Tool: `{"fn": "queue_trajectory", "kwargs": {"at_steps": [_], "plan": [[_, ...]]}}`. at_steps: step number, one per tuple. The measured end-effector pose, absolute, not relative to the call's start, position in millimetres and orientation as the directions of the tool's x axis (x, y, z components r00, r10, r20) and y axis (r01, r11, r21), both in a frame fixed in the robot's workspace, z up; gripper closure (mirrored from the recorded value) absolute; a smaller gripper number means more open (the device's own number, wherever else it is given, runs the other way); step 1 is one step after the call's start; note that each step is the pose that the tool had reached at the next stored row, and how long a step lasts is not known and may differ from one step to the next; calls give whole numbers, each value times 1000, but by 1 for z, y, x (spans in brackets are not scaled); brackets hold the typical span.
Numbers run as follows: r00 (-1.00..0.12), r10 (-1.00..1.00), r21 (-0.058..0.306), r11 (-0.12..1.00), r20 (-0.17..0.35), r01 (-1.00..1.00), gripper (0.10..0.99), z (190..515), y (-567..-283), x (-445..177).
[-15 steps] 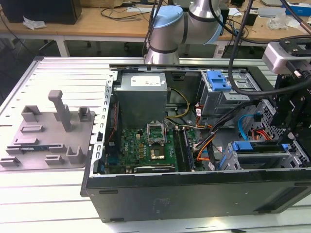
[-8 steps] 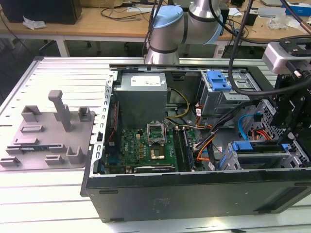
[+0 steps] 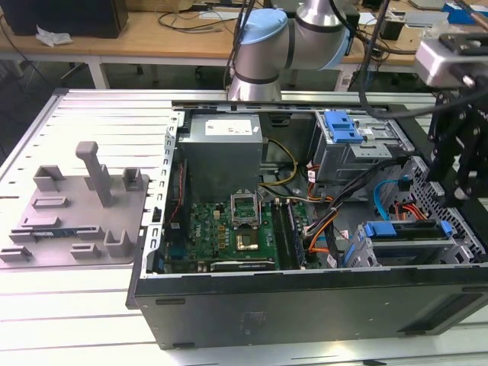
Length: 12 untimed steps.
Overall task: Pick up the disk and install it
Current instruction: 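Insert the second disk wire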
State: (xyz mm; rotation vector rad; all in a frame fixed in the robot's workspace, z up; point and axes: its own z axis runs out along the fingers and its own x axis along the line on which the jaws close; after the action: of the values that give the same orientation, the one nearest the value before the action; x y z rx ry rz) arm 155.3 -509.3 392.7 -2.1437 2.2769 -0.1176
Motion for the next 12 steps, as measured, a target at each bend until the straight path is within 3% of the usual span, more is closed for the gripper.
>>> {"fn": "queue_trajectory", "kwargs": {"at_steps": [3, 5, 12], "plan": [[-61, -993, -65, 55, 100, -996, 616, 399, -481, 155], [-61, -990, -66, 53, 130, -996, 753, 399, -471, 155], [-36, -984, -67, 25, 173, -997, 753, 399, -463, 148]]}}
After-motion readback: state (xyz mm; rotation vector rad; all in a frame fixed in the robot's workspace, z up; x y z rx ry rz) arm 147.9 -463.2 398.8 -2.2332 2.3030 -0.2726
